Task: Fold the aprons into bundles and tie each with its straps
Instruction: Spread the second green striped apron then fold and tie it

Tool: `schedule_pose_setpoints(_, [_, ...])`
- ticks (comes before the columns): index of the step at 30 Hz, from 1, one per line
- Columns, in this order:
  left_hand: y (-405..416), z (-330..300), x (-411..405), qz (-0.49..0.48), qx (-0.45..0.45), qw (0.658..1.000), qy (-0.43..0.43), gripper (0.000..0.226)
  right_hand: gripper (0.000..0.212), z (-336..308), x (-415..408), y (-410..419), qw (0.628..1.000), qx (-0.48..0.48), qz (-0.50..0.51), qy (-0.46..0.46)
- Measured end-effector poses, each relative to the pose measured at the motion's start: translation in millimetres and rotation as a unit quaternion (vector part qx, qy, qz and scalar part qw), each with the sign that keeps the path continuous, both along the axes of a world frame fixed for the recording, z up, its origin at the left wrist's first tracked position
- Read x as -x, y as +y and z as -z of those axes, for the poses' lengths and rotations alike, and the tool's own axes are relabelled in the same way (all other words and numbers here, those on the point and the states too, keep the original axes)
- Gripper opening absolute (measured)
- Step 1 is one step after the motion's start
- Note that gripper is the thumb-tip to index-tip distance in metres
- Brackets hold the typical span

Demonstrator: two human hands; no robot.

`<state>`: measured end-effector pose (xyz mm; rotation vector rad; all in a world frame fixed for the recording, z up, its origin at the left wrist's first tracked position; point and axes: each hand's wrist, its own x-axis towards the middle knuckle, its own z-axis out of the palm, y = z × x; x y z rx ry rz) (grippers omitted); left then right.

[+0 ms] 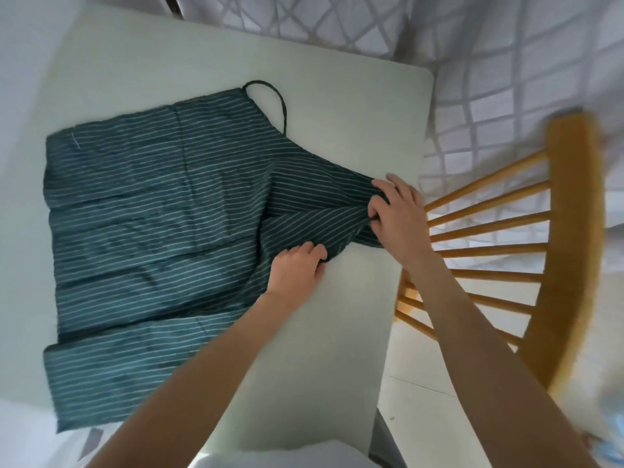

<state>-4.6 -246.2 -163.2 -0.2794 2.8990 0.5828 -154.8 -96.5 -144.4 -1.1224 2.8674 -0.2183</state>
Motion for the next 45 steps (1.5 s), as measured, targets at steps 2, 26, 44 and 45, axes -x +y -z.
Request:
schedule_pose_setpoints(2, [3, -7, -8, -0.023, -0.042, 0.997, 0.054, 0.010, 0.009, -14, -8, 14, 0.999, 0.040, 0.001, 0.006])
schedule_pose_setpoints(26, [32, 16, -67, -0.105, 0.029, 0.983, -0.147, 0.092, 0.125, 30, -9, 61, 0.958, -0.202, -0.104, -0.176])
schedule_pose_setpoints(44, [-5, -12, -162, -0.228, -0.029, 0.969, 0.094, 0.039, 0.030, -3, -128, 25, 0.954, 0.123, -0.215, -0.168])
schedule_pose_setpoints(45, [-14, -13, -188, -0.235, -0.019, 0.969, 0.080, 0.041, 0.031, -2, -153, 15, 0.947, 0.114, -0.242, -0.177])
